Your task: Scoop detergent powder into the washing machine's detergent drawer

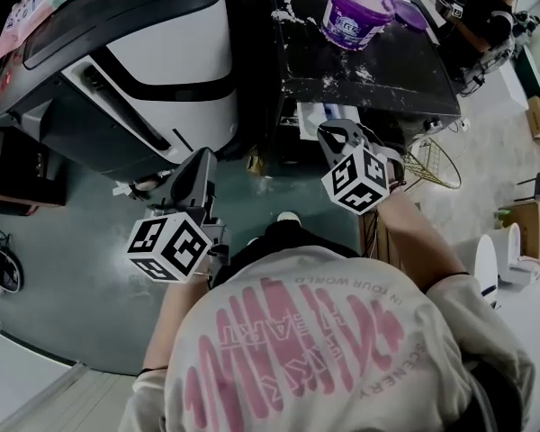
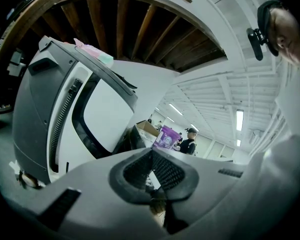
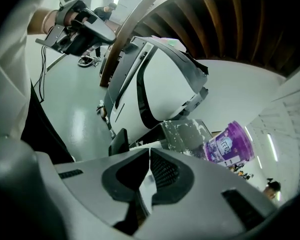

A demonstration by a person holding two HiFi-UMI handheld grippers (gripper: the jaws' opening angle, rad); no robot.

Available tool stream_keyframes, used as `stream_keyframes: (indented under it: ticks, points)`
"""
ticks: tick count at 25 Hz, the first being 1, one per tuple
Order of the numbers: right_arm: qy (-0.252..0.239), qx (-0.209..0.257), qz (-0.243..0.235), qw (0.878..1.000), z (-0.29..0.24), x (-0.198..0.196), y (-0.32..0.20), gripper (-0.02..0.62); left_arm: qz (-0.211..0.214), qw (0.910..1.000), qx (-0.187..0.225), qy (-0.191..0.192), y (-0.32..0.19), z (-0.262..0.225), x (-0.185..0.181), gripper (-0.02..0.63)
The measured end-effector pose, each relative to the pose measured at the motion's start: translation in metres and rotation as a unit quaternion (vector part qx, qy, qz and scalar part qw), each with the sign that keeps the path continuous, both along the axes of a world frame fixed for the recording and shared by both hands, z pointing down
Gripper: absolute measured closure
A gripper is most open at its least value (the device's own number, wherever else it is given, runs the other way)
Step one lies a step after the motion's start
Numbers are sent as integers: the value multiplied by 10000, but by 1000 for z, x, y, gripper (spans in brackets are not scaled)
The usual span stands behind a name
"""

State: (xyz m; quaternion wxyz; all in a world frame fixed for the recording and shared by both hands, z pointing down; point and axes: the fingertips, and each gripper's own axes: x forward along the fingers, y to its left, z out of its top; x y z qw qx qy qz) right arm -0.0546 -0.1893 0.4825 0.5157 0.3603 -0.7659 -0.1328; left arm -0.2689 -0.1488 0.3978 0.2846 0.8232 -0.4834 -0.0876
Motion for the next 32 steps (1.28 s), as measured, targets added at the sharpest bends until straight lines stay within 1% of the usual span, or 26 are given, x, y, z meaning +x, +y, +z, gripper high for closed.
stream_keyframes:
  ticks: [5,11,15,19,23,26,32]
  points:
    - [176,295,-152,9993,-5,-3,4,589,18,10000,-9,-9,3,-1,6,604]
    - [542,600,-416,9959,-8,2,4,589,-141,9999,49,-87,2,-4,13,603]
    - [621,936,-745,9909,-14,0,4,589,-339,9992,81,-204,6,-6,18,603]
    - [638,1257,-1055,9844,-19,0,7,589,-666,9974,109,-265,13,-8,22,603]
    - [641,1352,-1394,9789,-17,-4,13,589,-1015,9945,51,-242,26,-7,27,603]
    - [673,1362,-1534,9764,-17,-2,17,589,-1148,9930,48,-263,38,-10,35,604]
    - [401,1182,-1452,9815,-17,8,19,589,-1400,9896,68,-322,58,-16,42,603]
